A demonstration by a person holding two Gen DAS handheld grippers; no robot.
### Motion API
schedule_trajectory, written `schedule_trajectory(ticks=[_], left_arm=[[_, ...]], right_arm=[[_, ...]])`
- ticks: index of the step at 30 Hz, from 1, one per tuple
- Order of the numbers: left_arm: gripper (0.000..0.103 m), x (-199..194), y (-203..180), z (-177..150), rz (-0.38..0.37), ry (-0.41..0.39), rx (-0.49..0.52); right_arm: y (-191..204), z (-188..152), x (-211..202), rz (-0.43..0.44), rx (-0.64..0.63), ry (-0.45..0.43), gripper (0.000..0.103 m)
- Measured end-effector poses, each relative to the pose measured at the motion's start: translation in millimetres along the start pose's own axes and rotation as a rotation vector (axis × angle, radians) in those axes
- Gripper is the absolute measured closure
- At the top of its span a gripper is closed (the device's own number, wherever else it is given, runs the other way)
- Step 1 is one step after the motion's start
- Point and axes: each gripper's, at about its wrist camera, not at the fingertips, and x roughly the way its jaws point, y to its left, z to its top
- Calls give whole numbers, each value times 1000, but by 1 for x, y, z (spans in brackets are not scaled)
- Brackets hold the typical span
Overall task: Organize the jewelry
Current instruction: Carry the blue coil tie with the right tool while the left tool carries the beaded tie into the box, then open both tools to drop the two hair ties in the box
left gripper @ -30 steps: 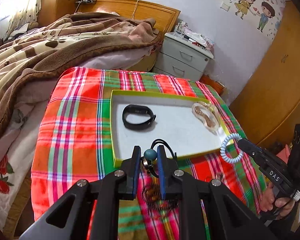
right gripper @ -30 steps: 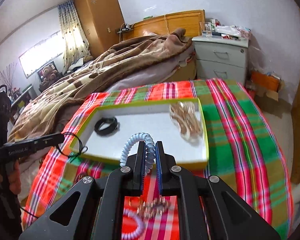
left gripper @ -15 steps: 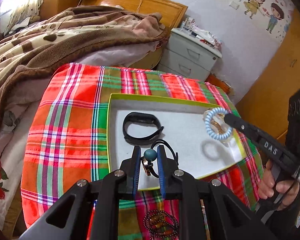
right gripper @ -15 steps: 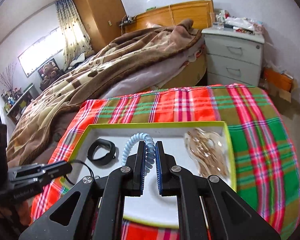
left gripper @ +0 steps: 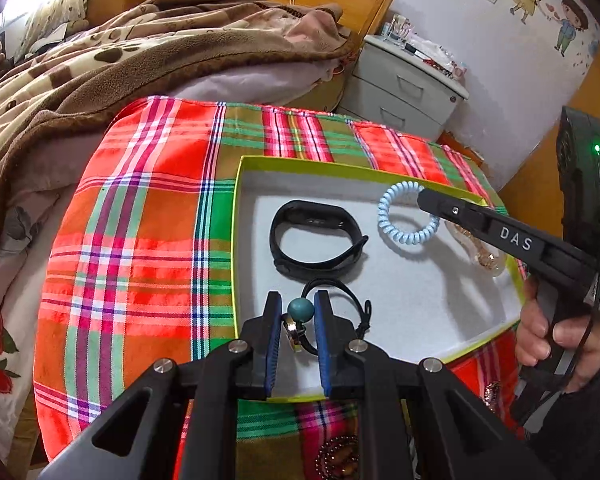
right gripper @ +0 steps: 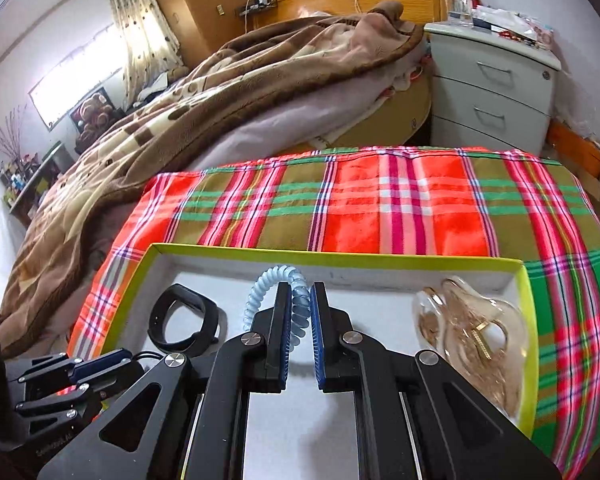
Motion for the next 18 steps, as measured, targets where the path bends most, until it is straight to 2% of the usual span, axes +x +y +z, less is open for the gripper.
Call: schedule_trajectory(ticks=[7,18], left_arm=[[85,4,-2,2,20,4,10],[82,6,-5,4,38,7,29]], right_arm=[[8,2,12,-49,-55,31,93],[8,3,22,-68,-66,60,93]])
